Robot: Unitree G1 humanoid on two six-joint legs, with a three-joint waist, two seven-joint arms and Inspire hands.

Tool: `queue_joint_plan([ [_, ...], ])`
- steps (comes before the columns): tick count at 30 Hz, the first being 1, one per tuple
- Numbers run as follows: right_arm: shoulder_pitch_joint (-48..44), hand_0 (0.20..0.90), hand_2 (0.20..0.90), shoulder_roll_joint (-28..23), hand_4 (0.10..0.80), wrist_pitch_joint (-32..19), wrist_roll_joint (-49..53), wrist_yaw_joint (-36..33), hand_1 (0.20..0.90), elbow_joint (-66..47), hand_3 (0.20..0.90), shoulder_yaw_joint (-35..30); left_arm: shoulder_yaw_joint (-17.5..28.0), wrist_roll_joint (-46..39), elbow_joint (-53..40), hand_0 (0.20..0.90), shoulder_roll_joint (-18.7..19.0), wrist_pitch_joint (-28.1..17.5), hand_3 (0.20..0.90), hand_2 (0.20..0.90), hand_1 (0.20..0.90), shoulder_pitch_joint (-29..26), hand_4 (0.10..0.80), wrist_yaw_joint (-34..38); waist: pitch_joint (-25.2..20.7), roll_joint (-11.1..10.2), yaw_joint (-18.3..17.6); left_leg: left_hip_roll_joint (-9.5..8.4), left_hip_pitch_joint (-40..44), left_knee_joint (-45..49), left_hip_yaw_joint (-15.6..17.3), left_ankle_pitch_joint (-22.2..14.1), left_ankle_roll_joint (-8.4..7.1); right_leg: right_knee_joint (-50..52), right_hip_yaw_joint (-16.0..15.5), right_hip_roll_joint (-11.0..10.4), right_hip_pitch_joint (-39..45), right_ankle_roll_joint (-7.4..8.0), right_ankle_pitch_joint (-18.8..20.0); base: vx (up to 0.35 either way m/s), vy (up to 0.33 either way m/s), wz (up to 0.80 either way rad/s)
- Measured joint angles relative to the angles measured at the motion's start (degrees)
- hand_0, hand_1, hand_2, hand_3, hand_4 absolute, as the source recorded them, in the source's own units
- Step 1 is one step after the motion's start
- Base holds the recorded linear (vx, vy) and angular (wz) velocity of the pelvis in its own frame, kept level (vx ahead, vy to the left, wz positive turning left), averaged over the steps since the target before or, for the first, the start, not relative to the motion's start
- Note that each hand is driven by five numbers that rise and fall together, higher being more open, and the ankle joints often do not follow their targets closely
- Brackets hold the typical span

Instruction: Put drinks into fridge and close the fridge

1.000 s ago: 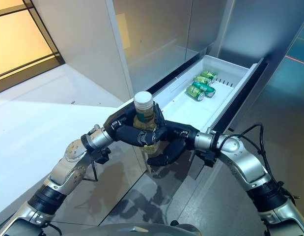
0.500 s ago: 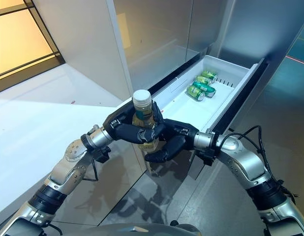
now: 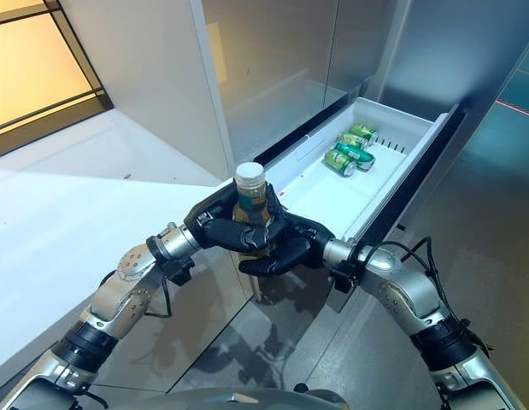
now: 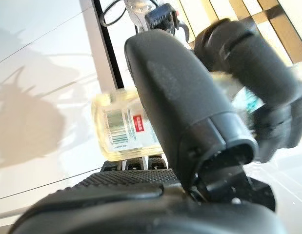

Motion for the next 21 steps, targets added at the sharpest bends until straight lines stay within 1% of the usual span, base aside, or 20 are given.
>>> queue_joint_plan([
  [1, 0.0, 0.829, 0.829, -0.1, 0.718, 0.0, 0.0, 0.0, 0.829, 0.0, 0.818, 0.2, 0.0, 0.0, 0.0, 0.3, -0.1, 0.2, 0.2, 0.3, 0.3, 0.0, 0.1, -0.1, 0.0, 0.0, 0.0, 0.0, 0.0, 0.0, 0.0, 0.0, 0.0, 0.0, 0.0, 0.0, 0.0, 0.0, 0.0, 0.0, 0.0, 0.0],
  [2, 0.0, 0.434, 0.434, -0.3, 0.256, 0.0, 0.0, 0.0, 0.434, 0.0, 0.356, 0.6, 0.0, 0.0, 0.0, 0.3, -0.1, 0.6, 0.2, 0.3, 0.3, 0.0, 0.1, -0.4, 0.0, 0.0, 0.0, 0.0, 0.0, 0.0, 0.0, 0.0, 0.0, 0.0, 0.0, 0.0, 0.0, 0.0, 0.0, 0.0, 0.0, 0.0],
  [3, 0.0, 0.3, 0.3, -0.6, 0.1, 0.2, 0.0, 0.0, 0.3, 0.0, 0.2, 1.1, 0.0, 0.0, 0.0, 0.3, -0.1, 1.1, 0.2, 0.3, 0.3, 0.0, 0.1, -0.7, 0.0, 0.0, 0.0, 0.01, 0.0, 0.0, 0.0, 0.0, 0.0, 0.0, 0.0, 0.0, 0.0, 0.0, 0.0, 0.0, 0.0, 0.0],
  [6, 0.0, 0.3, 0.3, -1.0, 0.1, 1.1, 0.0, 0.2, 0.3, 0.0, 0.2, 1.9, -0.2, 0.0, 0.0, 0.3, 0.3, 2.1, 0.2, 0.3, 0.3, 0.0, 0.1, -1.6, 0.0, 0.0, -0.1, 0.01, 0.0, 0.0, 0.0, 0.0, 0.0, 0.0, 0.0, 0.0, 0.0, 0.0, 0.0, 0.0, 0.0, 0.0],
  [12, 0.0, 0.3, 0.3, -1.7, 0.1, 1.1, -0.2, -0.1, 0.3, -0.2, 0.2, 3.7, -0.6, -0.6, 0.0, 0.3, 1.1, 3.4, 0.2, 0.3, 0.3, -0.1, 0.1, -2.0, 0.0, 0.0, 0.0, -0.03, 0.0, 0.0, -0.4, 0.0, 0.0, 0.0, 0.0, 0.0, 0.0, 0.0, 0.0, 0.0, 0.0, 0.0],
  [15, 0.0, 0.3, 0.3, -1.8, 0.1, 1.1, -0.3, -0.9, 0.3, -0.2, 0.2, 4.2, -1.4, -0.6, 0.0, 0.3, 1.4, 3.4, 0.2, 0.3, 0.3, -0.2, 0.1, -2.0, 0.0, 0.0, -0.1, -0.04, -0.1, 0.0, -0.5, 0.0, 0.0, 0.0, 0.0, 0.0, 0.0, 0.0, 0.0, 0.0, 0.0, 0.0],
  [21, 0.0, 0.3, 0.3, -1.6, 0.1, 1.0, -0.3, -1.6, 0.3, -0.2, 0.2, 4.2, -1.5, -0.9, 0.0, 0.3, 1.4, 3.4, 0.2, 0.3, 0.3, -0.3, 0.1, -1.9, 0.0, 0.1, -0.1, -0.03, -0.1, 0.0, -0.4, 0.0, 0.0, 0.0, 0.0, 0.0, 0.0, 0.0, 0.0, 0.0, 0.0, 0.0],
])
